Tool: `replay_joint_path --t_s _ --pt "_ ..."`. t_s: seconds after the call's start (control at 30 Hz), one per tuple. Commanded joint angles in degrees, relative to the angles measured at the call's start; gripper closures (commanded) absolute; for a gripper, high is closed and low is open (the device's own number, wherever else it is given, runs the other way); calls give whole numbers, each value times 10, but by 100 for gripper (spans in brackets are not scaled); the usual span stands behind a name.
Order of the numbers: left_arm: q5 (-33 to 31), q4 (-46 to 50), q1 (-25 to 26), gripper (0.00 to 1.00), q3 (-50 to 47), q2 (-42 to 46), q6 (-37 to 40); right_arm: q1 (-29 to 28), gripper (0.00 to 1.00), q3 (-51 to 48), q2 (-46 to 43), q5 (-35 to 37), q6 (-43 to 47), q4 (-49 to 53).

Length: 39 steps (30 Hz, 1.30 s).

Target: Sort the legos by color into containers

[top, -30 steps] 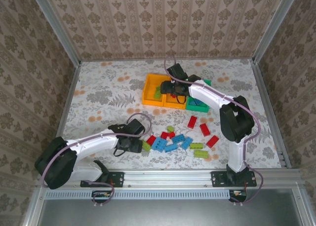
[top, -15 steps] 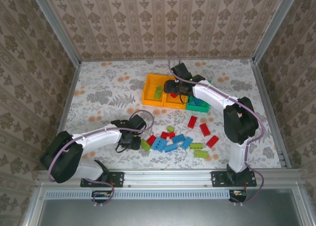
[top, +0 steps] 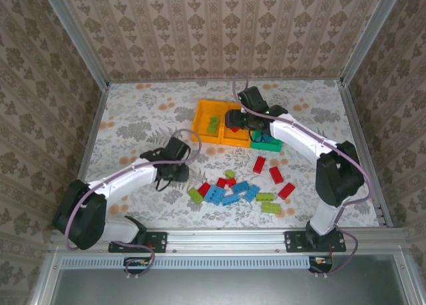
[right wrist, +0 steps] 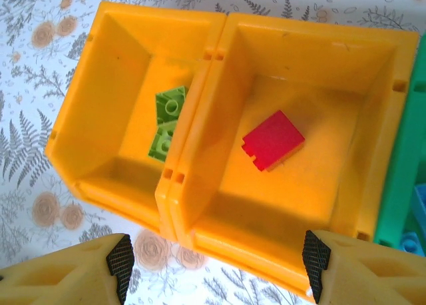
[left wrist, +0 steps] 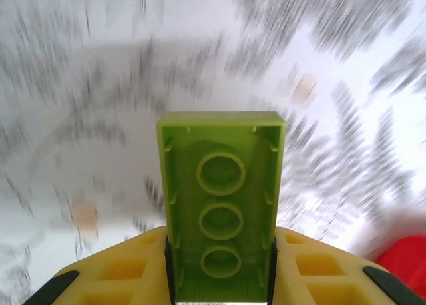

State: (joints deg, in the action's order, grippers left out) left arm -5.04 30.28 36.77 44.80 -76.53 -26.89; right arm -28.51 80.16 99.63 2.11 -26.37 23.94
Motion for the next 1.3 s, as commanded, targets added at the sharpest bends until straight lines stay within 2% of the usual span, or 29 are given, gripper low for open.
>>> replay_joint_path --t_s 0.0,0.13,0.27,0.5,0.57,0.67,0.83,1.03,1.17,1.27 --pt "0 -30 -16 68 83 -33 70 1 29 -49 -35 -21 32 -16" --pt "23 -34 -30 68 188 -116 112 -6 29 -123 -74 -29 40 -47" --pt "74 -38 -52 68 295 -203 126 -25 29 -192 -117 -31 40 -77" --pt "111 -32 -68 66 423 -326 125 -49 30 -228 -133 -21 19 -57" --pt "116 -34 -71 63 445 -350 118 -61 30 -215 -117 -21 1 -33" --pt "117 -36 -72 53 464 -367 108 -86 30 -201 -90 -19 -3 -21" --pt "140 -32 -75 36 468 -358 79 -115 32 -187 -49 -7 32 -6" --pt "166 -65 -82 13 402 -270 45 -136 35 -181 -28 -11 74 13" --pt "154 -58 -82 3 342 -205 48 -142 40 -177 -10 -13 89 20" --pt "134 -56 -84 0 278 -156 49 -149 41 -176 1 -16 96 21"
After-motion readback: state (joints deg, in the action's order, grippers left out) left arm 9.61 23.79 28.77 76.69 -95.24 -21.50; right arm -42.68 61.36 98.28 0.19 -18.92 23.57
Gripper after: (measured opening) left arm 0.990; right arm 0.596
